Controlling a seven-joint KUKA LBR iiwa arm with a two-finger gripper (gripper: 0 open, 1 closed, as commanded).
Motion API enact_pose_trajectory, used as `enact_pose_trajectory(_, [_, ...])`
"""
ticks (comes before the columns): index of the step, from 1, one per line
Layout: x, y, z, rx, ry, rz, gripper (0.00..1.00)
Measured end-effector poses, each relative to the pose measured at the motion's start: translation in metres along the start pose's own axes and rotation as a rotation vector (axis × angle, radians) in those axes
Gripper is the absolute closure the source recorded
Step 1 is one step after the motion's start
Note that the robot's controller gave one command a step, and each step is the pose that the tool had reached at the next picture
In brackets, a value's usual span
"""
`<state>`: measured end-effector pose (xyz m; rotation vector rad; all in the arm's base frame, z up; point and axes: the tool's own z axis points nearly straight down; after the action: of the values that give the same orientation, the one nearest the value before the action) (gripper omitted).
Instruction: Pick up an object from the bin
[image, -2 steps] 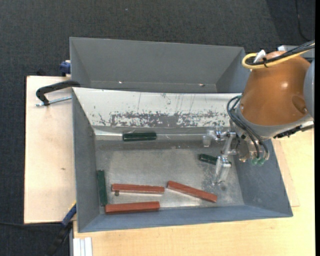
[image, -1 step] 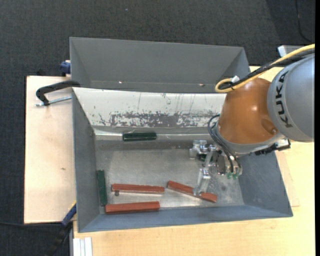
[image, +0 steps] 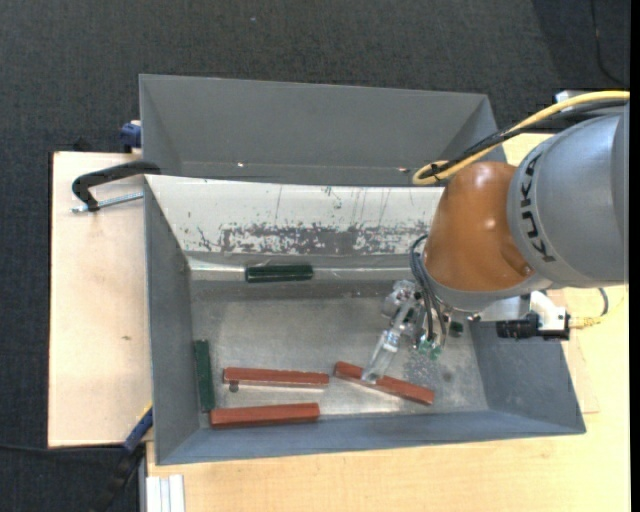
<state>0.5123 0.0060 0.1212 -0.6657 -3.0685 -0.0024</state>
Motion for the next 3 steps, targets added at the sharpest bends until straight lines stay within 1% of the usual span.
enact_pose_trajectory(1, [0.017,0.003,0.051,0.001,0.001,-0.241,1.00])
enact_pose_trajectory(2, [0.016,0.003,0.051,0.001,0.000,-0.241,1.00])
enact_pose_trajectory(3, [0.006,0.042,-0.051,-0.001,-0.006,-0.280,1.00])
